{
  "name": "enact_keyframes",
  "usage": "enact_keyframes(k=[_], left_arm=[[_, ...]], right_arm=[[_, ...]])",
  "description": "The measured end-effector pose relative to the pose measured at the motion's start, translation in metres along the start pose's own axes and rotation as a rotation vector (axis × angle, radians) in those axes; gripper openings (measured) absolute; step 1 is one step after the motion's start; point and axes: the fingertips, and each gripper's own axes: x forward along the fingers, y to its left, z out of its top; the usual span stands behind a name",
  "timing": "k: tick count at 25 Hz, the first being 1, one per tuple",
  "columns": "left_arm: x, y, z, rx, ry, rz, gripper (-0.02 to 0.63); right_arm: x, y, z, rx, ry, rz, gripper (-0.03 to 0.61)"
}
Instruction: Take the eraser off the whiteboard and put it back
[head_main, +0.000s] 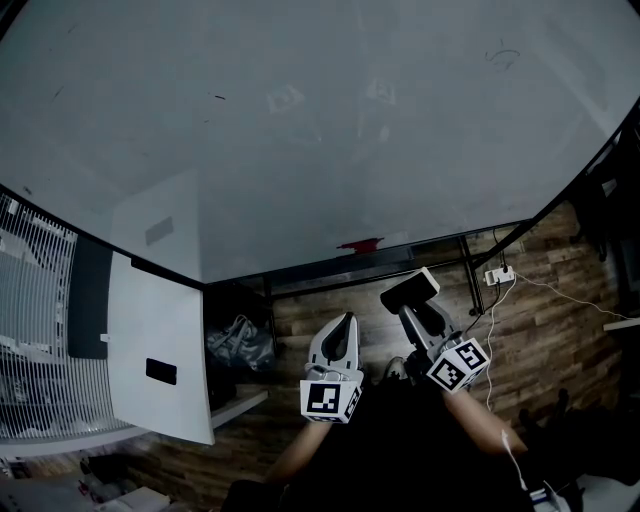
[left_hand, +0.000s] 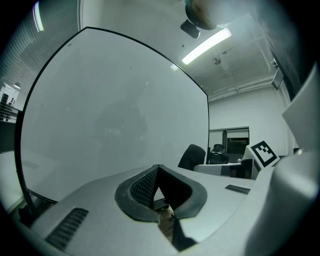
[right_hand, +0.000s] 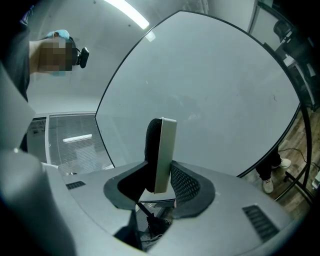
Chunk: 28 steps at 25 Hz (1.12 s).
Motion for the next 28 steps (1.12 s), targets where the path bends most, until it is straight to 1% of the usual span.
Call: enact_keyframes(k=[13, 28], left_arm=[[-0.005, 0.004, -0.003, -0.006, 0.009, 0.015, 0.002], [-0.013, 0.031, -0.002, -0.017, 0.003, 0.038, 0.002]], right_arm=[[0.002, 0.007, -0.008, 0.014, 0.012, 0.018, 0.144], [0.024, 0.02, -0.021, 0.024, 0.037, 0.027, 0.146]])
